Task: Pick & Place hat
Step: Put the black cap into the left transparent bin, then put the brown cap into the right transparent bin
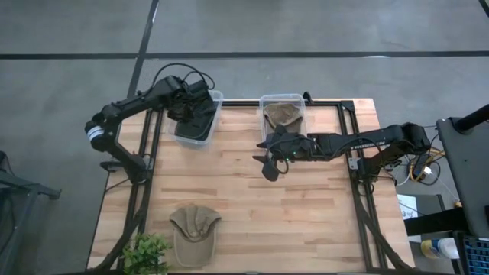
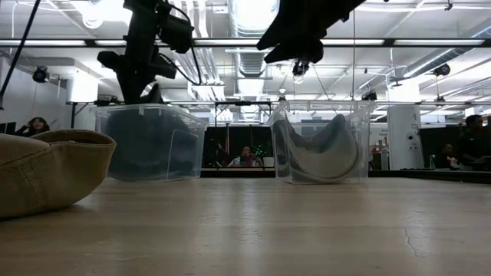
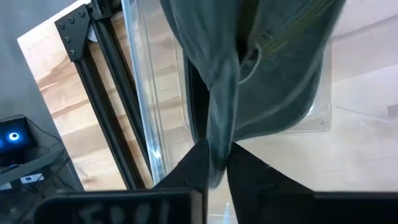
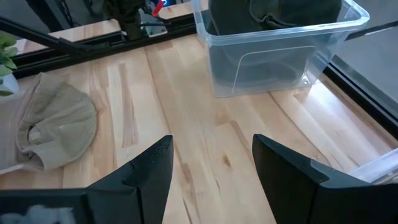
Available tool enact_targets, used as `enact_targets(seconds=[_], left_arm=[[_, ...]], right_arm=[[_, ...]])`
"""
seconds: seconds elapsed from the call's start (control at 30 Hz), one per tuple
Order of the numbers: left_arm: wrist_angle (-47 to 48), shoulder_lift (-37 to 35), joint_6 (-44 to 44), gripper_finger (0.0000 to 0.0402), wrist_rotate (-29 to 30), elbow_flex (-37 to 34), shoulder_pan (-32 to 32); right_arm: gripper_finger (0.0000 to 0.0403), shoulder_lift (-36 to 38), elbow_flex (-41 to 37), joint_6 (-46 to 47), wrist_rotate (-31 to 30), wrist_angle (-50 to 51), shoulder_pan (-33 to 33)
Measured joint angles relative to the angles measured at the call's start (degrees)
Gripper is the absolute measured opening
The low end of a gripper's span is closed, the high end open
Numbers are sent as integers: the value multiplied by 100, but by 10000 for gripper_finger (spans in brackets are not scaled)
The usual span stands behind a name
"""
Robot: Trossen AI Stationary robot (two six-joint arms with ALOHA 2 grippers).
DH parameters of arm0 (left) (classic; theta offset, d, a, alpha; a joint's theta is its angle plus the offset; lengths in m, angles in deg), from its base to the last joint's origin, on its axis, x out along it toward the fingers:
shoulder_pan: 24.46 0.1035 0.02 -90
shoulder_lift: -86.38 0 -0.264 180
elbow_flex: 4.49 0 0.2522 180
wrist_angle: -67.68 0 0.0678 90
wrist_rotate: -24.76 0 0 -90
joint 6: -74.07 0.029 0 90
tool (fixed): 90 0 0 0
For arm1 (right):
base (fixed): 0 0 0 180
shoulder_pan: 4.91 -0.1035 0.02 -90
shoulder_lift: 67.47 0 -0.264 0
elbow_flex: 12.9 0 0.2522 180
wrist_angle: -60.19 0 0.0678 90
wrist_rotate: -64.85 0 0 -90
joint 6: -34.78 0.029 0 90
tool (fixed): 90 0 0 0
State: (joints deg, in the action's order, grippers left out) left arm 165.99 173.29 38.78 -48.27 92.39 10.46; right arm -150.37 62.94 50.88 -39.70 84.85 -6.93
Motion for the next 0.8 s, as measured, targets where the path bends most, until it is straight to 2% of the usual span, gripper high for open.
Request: enact_targets(seconds=[0.33,0.8], left_arm=[[11,-162,196,146,153,0,-9],[45,-1475,222,154,-322,179,-363]], right_arm=[[215,-2,-41,47,3,4,-59],[215,-4,-39,105,5,35,-378]])
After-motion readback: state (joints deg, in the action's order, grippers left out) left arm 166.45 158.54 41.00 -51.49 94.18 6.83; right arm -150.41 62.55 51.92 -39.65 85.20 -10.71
